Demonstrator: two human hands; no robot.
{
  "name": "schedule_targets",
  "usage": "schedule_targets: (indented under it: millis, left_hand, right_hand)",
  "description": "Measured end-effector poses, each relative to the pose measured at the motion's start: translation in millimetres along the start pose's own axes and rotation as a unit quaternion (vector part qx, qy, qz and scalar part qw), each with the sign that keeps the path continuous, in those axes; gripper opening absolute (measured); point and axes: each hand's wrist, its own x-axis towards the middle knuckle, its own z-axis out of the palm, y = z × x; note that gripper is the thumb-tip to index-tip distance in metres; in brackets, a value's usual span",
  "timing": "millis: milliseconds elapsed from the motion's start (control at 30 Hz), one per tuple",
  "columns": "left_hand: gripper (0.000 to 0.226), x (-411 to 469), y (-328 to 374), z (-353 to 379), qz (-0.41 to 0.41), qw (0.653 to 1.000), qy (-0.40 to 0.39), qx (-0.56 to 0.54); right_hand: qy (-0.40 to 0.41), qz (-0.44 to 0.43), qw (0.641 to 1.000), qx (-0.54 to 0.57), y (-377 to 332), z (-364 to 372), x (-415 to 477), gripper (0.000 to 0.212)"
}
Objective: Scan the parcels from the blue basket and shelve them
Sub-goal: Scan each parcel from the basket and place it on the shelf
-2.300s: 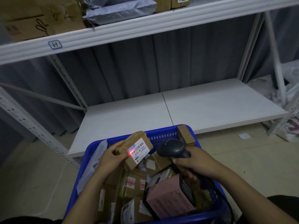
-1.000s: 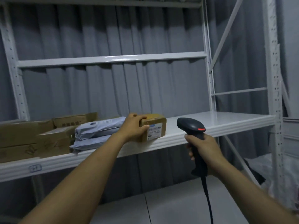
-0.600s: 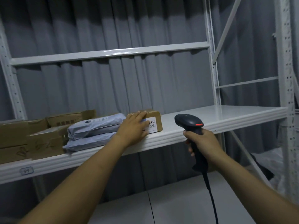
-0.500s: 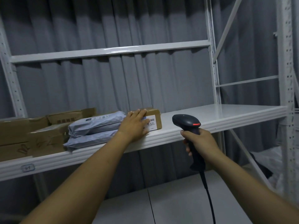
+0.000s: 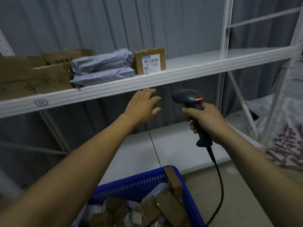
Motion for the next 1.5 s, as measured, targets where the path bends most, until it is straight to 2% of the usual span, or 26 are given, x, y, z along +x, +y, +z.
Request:
schedule_targets:
  millis: [200,367,500,600,667,767,867,933,1000,1100,1167,1233,1267,1367,1433,1500]
  left_hand:
    - [0.053,-108,52,112,-0.037,0.983,-0.154,-0.092]
    - [0.054,-161,95,185,-0.108,0.934,-0.295,-0.169]
    - [0.054,-158,125,232,-0.163,0.901,-0.334,-0.224]
    - [0.07,-147,150,263,-0.229,0.866,-0.35,-0.274]
    - [0.084,-139,167,279,-0.279,0.85,-0.319,-0.312]
    - [0.094,-134,185,294,-0.323,0.858,-0.241,-0.319]
    - [0.064,-136,183,308,-0.388,0.822,-0.209,-0.36]
    - [0.055,-142,174,308,-0.427,0.788,-0.217,-0.386]
    - [0.055,-150,165,300,-0.485,0.741,-0.176,-0.429]
    - [0.057,-166,149,279,-0.579,0.63,-0.075,-0.513]
    - [0.06,-181,131,266,-0.612,0.562,-0.022,-0.555]
    - [0.057,-193,110,251,-0.635,0.509,0.008,-0.582]
    - [0.05,-199,99,244,-0.638,0.498,0.018,-0.587]
    - [0.022,-223,68,227,-0.62,0.525,0.044,-0.581]
    - [0.018,-241,51,215,-0.619,0.556,0.049,-0.553]
    - [0.018,-258,38,203,-0.622,0.558,0.068,-0.545]
  right_hand:
    - [-0.033,0.124,0.99,-0.052,100,13,-55,0.018]
    - [-0.011,0.222,0.974,-0.04,174,13,-77,0.016]
    - [0.008,0.248,0.967,-0.061,202,11,-60,0.019]
    - [-0.003,0.245,0.965,-0.089,216,11,-43,0.02]
    - [-0.01,0.246,0.962,-0.115,223,12,-36,0.019]
    - [-0.027,0.259,0.959,-0.112,228,15,-29,0.019]
    - [-0.043,0.262,0.956,-0.125,229,20,-23,0.022]
    - [-0.047,0.258,0.957,-0.128,227,24,-21,0.023]
    - [-0.058,0.252,0.958,-0.126,223,28,-19,0.022]
    - [-0.072,0.244,0.959,-0.122,216,38,-20,0.018]
    - [-0.079,0.24,0.959,-0.126,212,44,-23,0.019]
    - [-0.1,0.233,0.958,-0.138,208,50,-26,0.02]
    - [-0.113,0.228,0.956,-0.144,205,53,-28,0.02]
    - [-0.156,0.208,0.953,-0.157,200,62,-38,0.022]
    - [-0.195,0.191,0.946,-0.177,197,69,-46,0.021]
    - [-0.226,0.181,0.939,-0.186,193,74,-55,0.018]
